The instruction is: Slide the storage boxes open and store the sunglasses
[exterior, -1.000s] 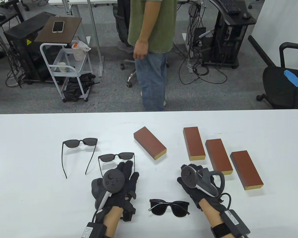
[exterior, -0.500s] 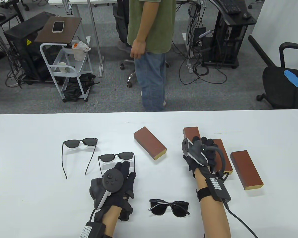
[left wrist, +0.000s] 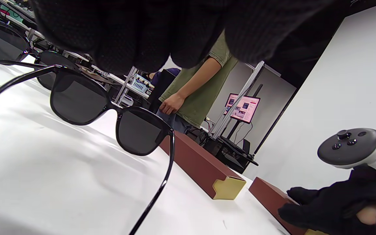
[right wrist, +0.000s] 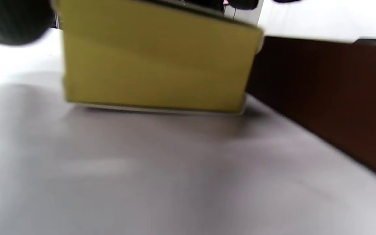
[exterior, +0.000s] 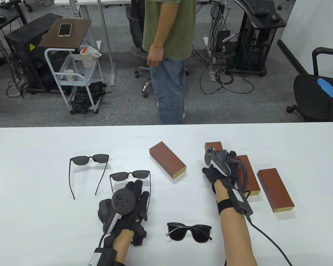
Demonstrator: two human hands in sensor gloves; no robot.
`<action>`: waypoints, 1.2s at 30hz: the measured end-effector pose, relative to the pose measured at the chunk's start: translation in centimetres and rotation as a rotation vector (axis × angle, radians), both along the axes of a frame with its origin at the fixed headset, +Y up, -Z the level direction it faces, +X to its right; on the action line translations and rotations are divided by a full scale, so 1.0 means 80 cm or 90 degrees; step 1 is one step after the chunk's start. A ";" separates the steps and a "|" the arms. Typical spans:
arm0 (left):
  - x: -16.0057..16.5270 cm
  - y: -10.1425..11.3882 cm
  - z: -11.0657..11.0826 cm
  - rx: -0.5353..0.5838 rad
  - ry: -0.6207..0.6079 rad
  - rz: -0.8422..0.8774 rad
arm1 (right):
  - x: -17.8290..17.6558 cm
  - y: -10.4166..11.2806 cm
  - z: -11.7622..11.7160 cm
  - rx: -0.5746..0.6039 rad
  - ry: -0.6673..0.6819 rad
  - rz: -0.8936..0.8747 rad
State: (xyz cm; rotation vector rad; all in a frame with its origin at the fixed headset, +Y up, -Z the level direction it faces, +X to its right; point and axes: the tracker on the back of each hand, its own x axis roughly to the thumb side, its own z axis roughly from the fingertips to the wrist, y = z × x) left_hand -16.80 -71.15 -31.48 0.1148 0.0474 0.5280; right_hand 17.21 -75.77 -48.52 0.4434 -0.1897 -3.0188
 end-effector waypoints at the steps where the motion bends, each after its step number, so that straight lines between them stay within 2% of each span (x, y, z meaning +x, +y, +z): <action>1: -0.001 0.000 0.000 0.001 0.003 0.003 | -0.002 0.001 0.001 0.011 0.007 -0.002; 7: -0.005 0.000 -0.001 -0.001 0.011 0.004 | -0.008 0.006 0.004 0.014 0.049 -0.042; 13: -0.006 0.002 0.001 0.014 0.018 0.005 | -0.014 0.003 0.001 -0.031 0.028 -0.018; 17: -0.007 0.002 0.001 0.018 0.018 0.007 | -0.016 0.003 -0.001 -0.015 0.026 -0.006; 22: -0.007 0.003 0.001 0.023 0.014 0.011 | -0.009 0.010 0.006 0.036 0.014 -0.069; 25: -0.004 0.004 0.002 0.028 0.003 0.010 | -0.003 0.023 0.015 0.114 0.009 -0.088; 31: 0.004 0.008 0.005 0.042 -0.026 -0.001 | 0.007 0.067 0.037 0.155 0.056 -0.099; 36: 0.016 0.009 0.006 0.062 -0.093 -0.015 | 0.016 0.105 0.069 0.168 0.132 -0.140</action>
